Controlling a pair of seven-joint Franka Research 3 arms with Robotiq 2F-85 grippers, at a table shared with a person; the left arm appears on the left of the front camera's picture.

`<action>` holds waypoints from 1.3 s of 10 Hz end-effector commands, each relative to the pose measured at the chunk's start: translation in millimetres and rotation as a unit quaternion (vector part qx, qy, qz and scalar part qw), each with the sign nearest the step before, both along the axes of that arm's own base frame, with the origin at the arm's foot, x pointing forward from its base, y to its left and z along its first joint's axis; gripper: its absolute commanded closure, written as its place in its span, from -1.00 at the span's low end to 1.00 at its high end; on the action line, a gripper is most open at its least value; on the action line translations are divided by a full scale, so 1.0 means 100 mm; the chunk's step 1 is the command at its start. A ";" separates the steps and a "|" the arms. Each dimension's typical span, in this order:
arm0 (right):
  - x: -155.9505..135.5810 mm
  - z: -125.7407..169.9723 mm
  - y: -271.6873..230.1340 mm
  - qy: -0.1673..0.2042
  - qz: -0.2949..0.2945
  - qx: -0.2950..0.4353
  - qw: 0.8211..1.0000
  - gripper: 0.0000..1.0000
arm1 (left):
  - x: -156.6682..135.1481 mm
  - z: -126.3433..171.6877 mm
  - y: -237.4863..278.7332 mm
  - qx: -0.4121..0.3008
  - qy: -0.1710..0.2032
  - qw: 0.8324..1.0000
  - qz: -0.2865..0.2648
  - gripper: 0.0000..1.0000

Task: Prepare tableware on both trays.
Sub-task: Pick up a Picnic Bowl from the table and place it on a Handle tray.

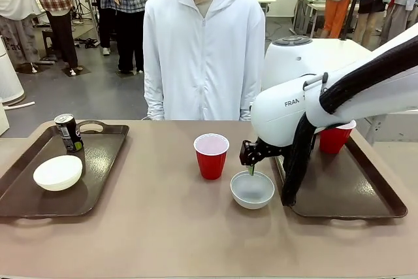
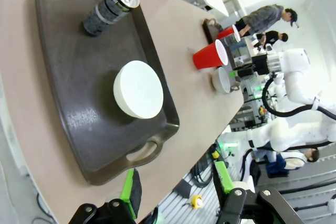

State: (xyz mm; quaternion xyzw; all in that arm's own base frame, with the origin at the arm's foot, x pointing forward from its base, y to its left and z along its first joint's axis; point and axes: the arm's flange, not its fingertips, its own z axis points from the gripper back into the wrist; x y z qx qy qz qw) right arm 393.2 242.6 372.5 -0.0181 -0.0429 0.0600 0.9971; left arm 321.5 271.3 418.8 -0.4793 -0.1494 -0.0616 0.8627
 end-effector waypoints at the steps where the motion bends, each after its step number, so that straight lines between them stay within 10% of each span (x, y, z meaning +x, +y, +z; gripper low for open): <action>1: 0.04 -0.02 0.02 0.009 0.021 -0.003 1.000 -1.00 | -0.01 0.01 0.00 -0.002 -0.001 1.000 0.006 -0.46; 10: 0.11 -0.18 -0.14 0.020 0.123 0.049 0.991 -0.95 | -0.01 0.01 0.00 -0.002 -0.001 1.000 0.006 -0.46; 13: -0.85 0.53 -0.34 -0.015 0.155 -0.022 0.988 -0.95 | -0.01 0.01 0.00 -0.002 -0.001 1.000 0.006 -0.46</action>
